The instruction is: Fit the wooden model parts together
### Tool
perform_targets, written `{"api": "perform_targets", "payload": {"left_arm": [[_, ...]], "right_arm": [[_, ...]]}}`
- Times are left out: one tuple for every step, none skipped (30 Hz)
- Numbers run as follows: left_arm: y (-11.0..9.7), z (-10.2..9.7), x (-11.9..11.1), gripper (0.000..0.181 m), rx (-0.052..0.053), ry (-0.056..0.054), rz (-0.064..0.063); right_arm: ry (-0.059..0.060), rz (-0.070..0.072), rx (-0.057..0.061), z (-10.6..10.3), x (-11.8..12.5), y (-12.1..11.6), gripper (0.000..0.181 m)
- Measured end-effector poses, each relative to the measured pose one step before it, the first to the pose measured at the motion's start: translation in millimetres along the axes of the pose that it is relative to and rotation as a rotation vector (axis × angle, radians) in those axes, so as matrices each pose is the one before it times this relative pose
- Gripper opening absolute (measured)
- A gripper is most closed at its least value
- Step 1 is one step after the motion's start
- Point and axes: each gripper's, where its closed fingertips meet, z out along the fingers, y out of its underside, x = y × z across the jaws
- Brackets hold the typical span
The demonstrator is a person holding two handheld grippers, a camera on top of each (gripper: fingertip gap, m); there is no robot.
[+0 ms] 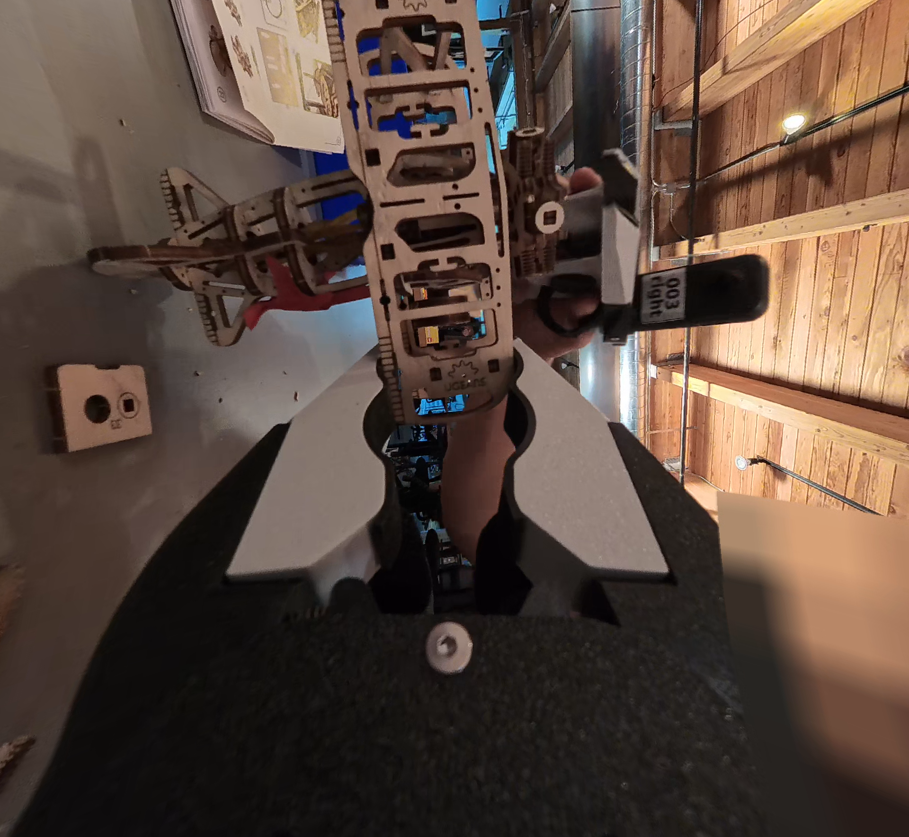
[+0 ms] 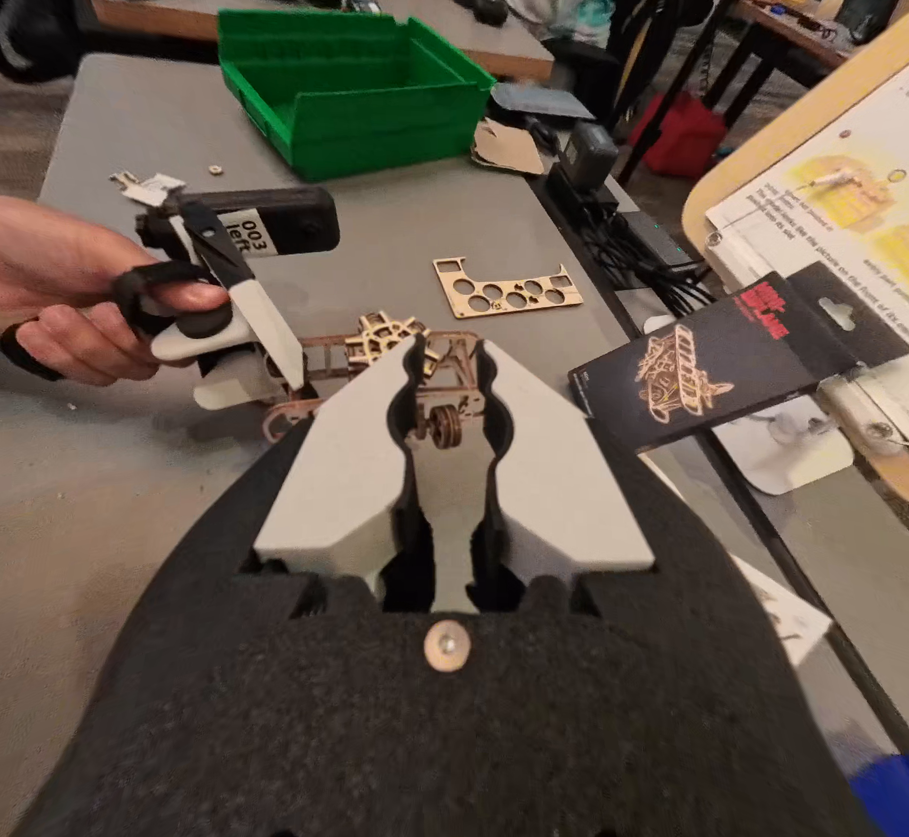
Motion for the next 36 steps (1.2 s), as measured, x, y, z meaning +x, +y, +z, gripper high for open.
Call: {"api": "perform_targets", "payload": {"left_arm": [[-0.13,-0.18,0.12,0.039,0.0018,0.0018,-0.0034],[-0.15,-0.17,0.11,0.039,0.0020,0.0019,-0.0030],[-0.36,-0.15,0.22,0.039,0.0028,0.0024,-0.0036],[-0.40,0.00,0.07,0.039,0.0018,0.0029,-0.0039],[-0.18,0.07,0.12,0.039,-0.0005,0.0017,-0.0015],[-0.15,-0.01,-0.02,0.039,-0.0006,-0.0001,0.0013],[0.15,0.10,-0.06,0.039,-0.0007,-0.0009,0.0018],[0.20,0.14,-0.12,0.039,-0.0014,-0.0010,0.0022],[0.33,0.17,-0.12,0.038,-0.0016,-0.0015,0.0027],[0.27,0.27,-0.20,0.039,-0.0015,-0.0019,0.0028],[0.17,0.25,-0.02,0.039,0.0004,-0.0013,0.0006],[0.14,0.34,0.08,0.039,0.0013,-0.0011,-0.0004],[0.50,0.48,-0.12,0.039,-0.0004,-0.0020,0.0017],[0.64,0.49,-0.19,0.039,-0.0026,-0.0024,0.0031],[0.45,0.49,-0.13,0.039,-0.0020,-0.0016,0.0024],[0.01,0.31,0.08,0.039,0.0008,0.0003,-0.0007],[-0.33,0.30,0.14,0.039,0.0021,0.0023,-0.0035],[-0.21,0.24,0.09,0.039,0.0003,0.0017,-0.0026],[-0.05,0.10,-0.03,0.039,-0.0008,-0.0004,0.0008],[0.09,0.05,-0.05,0.039,-0.0021,-0.0023,0.0029],[0.30,0.25,-0.12,0.039,-0.0027,-0.0021,0.0028],[0.24,0.13,0.04,0.039,-0.0008,-0.0009,0.0019],[0.34,0.23,-0.25,0.039,-0.0020,-0.0022,0.0032],[0.40,0.29,-0.08,0.039,-0.0031,-0.0036,0.0063],[0.23,0.22,-0.14,0.039,-0.0037,-0.0056,0.0114],[0.45,0.23,-0.35,0.039,-0.0070,-0.0068,0.0143],[1.10,0.40,-0.35,0.039,-0.0122,-0.0078,0.0173],[1.19,-0.05,-0.35,0.040,-0.0146,-0.0125,0.0280],[1.53,-1.21,0.56,0.046,-0.0165,-0.0134,0.0341],[0.71,-3.18,1.38,0.056,-0.0118,-0.0132,0.0319],[-1.33,-5.48,3.03,0.067,0.0028,-0.0067,0.0304],[-2.29,-8.77,4.81,0.069,0.0153,0.0018,0.0293],[-2.72,-11.94,5.01,0.070,0.0242,0.0009,0.0333],[-4.23,-14.40,4.05,0.071,0.0332,-0.0050,0.0416],[-5.89,-16.24,0.35,0.069,0.0384,-0.0269,0.0556],[-5.76,-16.38,-7.19,0.067,0.0302,-0.0710,0.0831]], "right_arm": [[-0.0335,-0.0294,-0.0382,-3.11,-1.20,-2.62,0.030],[-0.0600,-0.0151,-0.0663,0.05,-4.83,0.84,0.047],[-0.0690,-0.0017,-0.0981,2.74,-5.93,4.46,0.062],[-0.0443,-0.0065,-0.0995,4.20,-1.85,4.72,0.070],[-0.0408,-0.0146,-0.0846,5.69,-1.84,3.96,0.080],[-0.0353,-0.0196,-0.0789,6.16,-0.87,3.51,0.081],[-0.0332,-0.0061,-0.0601,6.23,0.50,1.29,0.079],[-0.0488,0.0083,-0.0450,6.02,-1.15,-0.21,0.076],[-0.0490,0.0137,-0.0355,4.88,-1.30,-1.69,0.073],[-0.0306,0.0192,-0.0142,2.67,1.25,-3.71,0.067],[-0.0206,0.0129,-0.0126,1.80,1.40,-2.72,0.062],[-0.0179,0.0053,-0.0150,1.78,0.38,-1.64,0.061],[-0.0152,0.0072,-0.0125,1.50,-0.35,-1.14,0.060],[-0.0155,0.0044,-0.0192,1.78,-1.38,0.64,0.058],[-0.0018,-0.0009,-0.0228,2.11,-0.17,1.02,0.056],[0.0042,-0.0014,-0.0098,1.41,0.07,-0.29,0.051],[-0.0091,-0.0008,-0.0051,1.55,-2.17,-0.45,0.045],[-0.0007,0.0032,-0.0166,1.22,-0.61,1.08,0.043],[0.0045,0.0017,-0.0085,-0.28,0.18,-0.08,0.043],[0.0052,-0.0090,-0.0101,-0.03,-0.21,0.75,0.043],[0.0049,-0.0090,-0.0076,-0.05,-0.27,0.00,0.043],[0.0043,-0.0089,-0.0081,0.29,-0.46,0.48,0.043],[-0.0010,-0.0058,-0.0155,0.81,-0.85,1.62,0.043],[-0.0008,0.0027,-0.0086,-0.39,0.08,0.42,0.042],[-0.0082,0.0101,-0.0115,-0.24,-0.32,1.22,0.042],[-0.0093,0.0080,-0.0054,-0.13,-0.40,0.70,0.041],[-0.0071,-0.0024,0.0022,-0.01,-0.59,0.12,0.041],[-0.0006,-0.0006,0.0064,-0.05,0.25,-0.12,0.041],[-0.0043,0.0013,0.0027,-0.19,0.05,0.49,0.040],[0.0011,0.0021,0.0039,-0.34,0.98,0.58,0.040],[-0.0060,0.0058,0.0034,-0.25,0.25,0.66,0.040],[-0.0060,0.0063,0.0065,-0.20,0.79,0.08,0.040],[-0.0073,0.0113,0.0074,-0.06,1.22,-0.17,0.040],[-0.0076,0.0106,0.0059,-0.22,1.80,-0.24,0.040],[-0.0041,0.0066,0.0099,-0.24,2.88,-0.84,0.040],[-0.0091,0.0123,0.0126,0.14,2.91,-1.30,0.040]]}}
